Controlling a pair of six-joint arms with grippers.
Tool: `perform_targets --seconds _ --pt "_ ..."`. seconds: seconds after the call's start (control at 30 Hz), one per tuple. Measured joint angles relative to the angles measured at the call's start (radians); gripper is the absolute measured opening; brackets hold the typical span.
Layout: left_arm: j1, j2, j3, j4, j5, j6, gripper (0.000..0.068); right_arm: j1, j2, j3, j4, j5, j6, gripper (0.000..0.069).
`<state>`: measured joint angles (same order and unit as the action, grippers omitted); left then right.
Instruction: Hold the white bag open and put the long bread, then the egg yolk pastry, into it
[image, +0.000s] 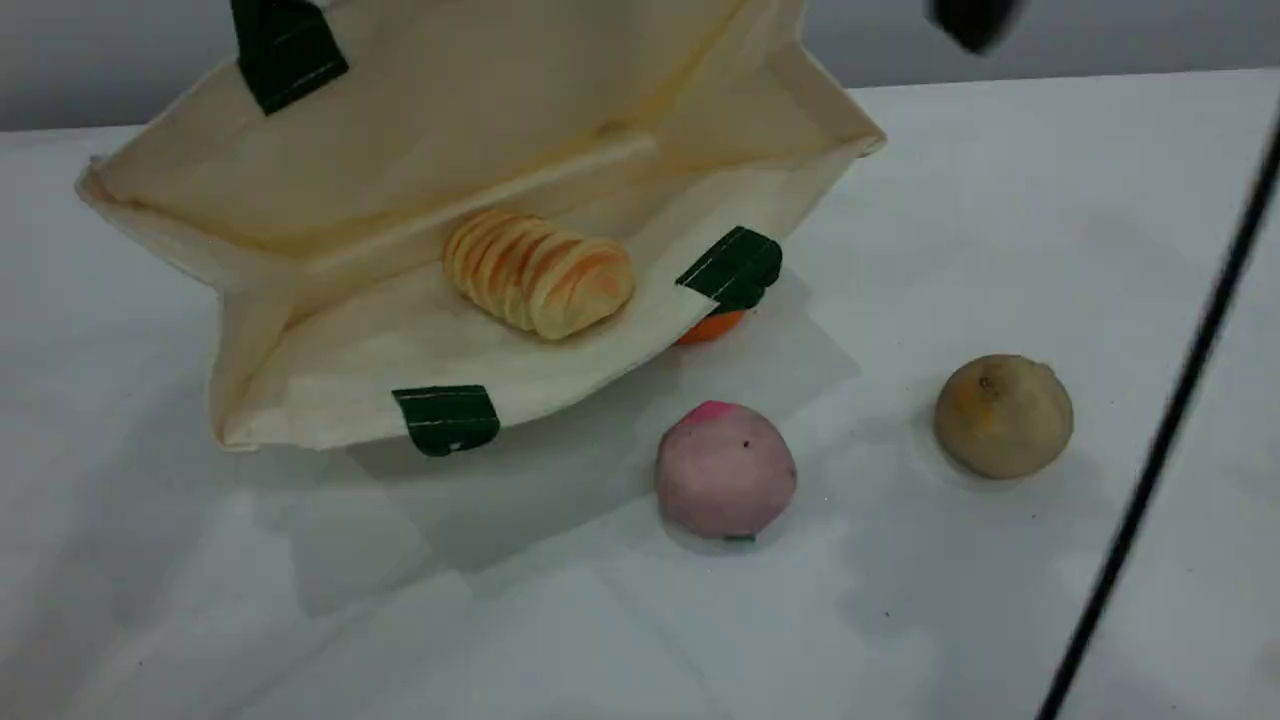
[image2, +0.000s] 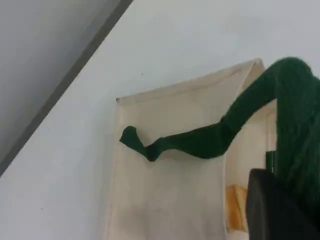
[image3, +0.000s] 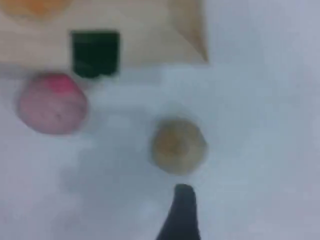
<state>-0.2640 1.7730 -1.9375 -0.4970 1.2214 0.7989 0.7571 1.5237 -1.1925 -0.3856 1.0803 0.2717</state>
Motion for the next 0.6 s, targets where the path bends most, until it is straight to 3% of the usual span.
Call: perform_targets --seconds 0.17,0.37,0.6 --pt "0.0 0.0 0.0 0.0 0.0 0.0 0.0073 0.0 0.001 0.062 0.016 -0.015 0.006 0.0589" --pt "0.0 0.0 0.0 -0.001 0.0 0.0 0.0073 -0.001 0.001 0.175 -0.002 -0.166 0.06 0.0589" --pt "0.0 0.0 0.0 -0.002 0.0 -0.003 0.0073 -0.066 0.037 0.279 -0.022 -0.349 0.255 0.0589"
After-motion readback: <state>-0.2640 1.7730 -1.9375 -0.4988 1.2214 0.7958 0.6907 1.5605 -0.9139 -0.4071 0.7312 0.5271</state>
